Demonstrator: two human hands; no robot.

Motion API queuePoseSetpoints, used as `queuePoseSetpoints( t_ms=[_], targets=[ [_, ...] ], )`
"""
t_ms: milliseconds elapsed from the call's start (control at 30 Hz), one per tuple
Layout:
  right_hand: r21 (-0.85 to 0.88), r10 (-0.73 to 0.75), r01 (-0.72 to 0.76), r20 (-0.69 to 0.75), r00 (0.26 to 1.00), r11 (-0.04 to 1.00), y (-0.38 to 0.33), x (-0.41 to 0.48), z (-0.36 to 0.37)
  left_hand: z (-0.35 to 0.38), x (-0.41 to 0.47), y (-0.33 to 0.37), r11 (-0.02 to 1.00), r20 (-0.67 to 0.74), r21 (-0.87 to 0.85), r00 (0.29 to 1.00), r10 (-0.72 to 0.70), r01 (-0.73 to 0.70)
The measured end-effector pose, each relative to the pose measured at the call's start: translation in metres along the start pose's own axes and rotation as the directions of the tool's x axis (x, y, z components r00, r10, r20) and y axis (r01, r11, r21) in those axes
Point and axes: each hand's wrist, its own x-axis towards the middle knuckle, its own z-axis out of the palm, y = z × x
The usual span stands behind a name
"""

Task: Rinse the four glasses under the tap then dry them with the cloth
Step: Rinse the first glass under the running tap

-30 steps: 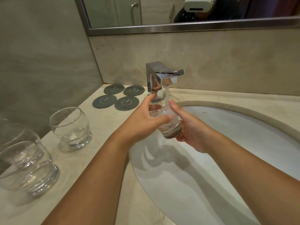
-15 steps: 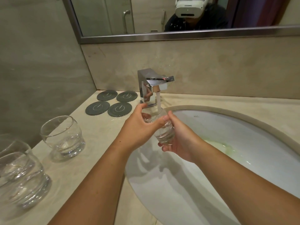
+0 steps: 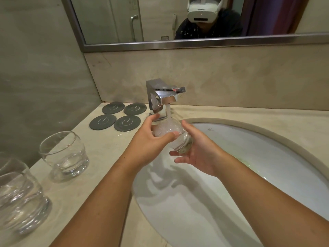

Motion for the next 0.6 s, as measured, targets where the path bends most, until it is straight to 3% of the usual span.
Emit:
queuePoseSetpoints(
  t_ms=[233,433,600],
  targets=[
    [-0.019,-0.201,0.200,-0.025,0.979,0.980,-0.0017,-0.0050,-0.0002,0.0010,-0.0001,-0.0019,1.000,0.011,0.011,1.000,-0.016,0.016],
    [0.005,-0.138,0.139,-0.081,0.987,0.990,-0.0018,-0.0018,-0.0035,-0.0010,0.0014,-0.0035,1.000,0.100,0.030,0.995,0.000,-0.003],
    [-0.063,-0.053,0.048,-0.081,0.995,0.997,0.0015,0.0035,-0.0067,-0.0016,0.0015,-0.0038,0.996,0.052,0.089,0.999,0.011,-0.016]
  ],
)
